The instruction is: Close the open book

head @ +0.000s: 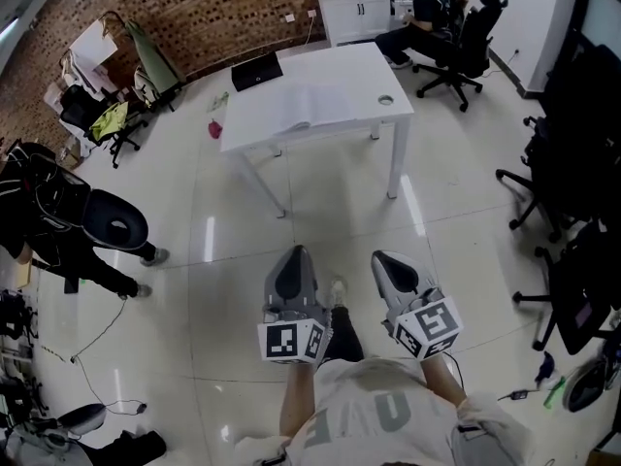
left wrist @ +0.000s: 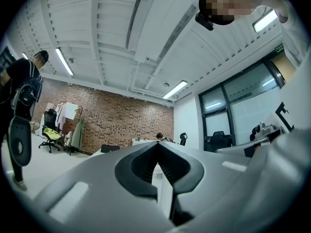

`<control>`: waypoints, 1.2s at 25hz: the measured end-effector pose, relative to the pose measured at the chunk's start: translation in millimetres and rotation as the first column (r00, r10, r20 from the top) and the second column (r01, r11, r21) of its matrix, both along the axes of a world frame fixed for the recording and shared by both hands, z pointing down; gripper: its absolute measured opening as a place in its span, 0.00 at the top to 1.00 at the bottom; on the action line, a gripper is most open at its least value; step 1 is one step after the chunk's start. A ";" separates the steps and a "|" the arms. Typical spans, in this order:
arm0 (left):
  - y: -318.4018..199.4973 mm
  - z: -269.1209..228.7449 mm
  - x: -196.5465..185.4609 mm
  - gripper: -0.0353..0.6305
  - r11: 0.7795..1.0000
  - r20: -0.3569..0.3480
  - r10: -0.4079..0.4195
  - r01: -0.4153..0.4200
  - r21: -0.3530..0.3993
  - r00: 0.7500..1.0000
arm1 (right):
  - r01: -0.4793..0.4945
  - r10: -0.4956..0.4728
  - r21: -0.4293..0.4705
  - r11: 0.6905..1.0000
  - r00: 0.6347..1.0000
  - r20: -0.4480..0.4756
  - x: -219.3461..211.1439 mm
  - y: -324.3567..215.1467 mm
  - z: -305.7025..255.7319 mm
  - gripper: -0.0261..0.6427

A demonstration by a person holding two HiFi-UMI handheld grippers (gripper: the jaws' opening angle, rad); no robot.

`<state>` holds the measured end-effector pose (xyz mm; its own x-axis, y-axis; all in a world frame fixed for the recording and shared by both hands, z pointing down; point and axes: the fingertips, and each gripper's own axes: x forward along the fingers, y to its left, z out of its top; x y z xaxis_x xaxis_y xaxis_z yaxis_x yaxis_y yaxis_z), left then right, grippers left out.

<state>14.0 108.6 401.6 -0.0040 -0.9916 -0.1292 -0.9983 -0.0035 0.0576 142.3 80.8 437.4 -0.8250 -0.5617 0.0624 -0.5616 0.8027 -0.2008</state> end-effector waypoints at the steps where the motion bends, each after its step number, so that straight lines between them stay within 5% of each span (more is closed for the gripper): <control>1: -15.6 1.3 -12.6 0.92 1.000 -0.007 0.002 -0.002 0.003 1.000 | -0.006 0.006 -0.002 1.000 1.000 -0.002 -11.7 -16.7 0.6 0.95; 14: -220.2 -12.0 -180.1 0.92 0.996 -0.060 0.087 -0.088 -0.010 0.994 | -0.065 0.066 0.034 0.997 0.998 -0.011 -178.0 -215.9 -38.3 0.95; 18: -268.3 -1.3 -197.8 0.92 0.990 -0.065 0.131 -0.134 -0.040 0.989 | -0.077 0.079 0.038 0.996 0.995 -0.053 -199.7 -254.0 -26.7 0.95; 23: -313.5 32.9 -201.5 0.92 0.984 -0.204 0.134 -0.154 -0.088 0.970 | -0.108 0.107 -0.011 0.994 0.991 -0.079 -198.6 -300.9 -9.0 0.95; 30: -388.9 35.6 -212.5 0.92 0.992 -0.158 0.067 -0.083 -0.097 0.985 | -0.051 0.051 -0.001 0.999 0.998 -0.038 -213.3 -380.5 -13.9 0.95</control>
<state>-198.6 -280.3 437.2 0.0586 -0.9978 -0.0297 -0.9746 -0.0636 0.2147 -71.0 -299.8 423.5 -0.7925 -0.6026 0.0943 -0.6089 0.7727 -0.1795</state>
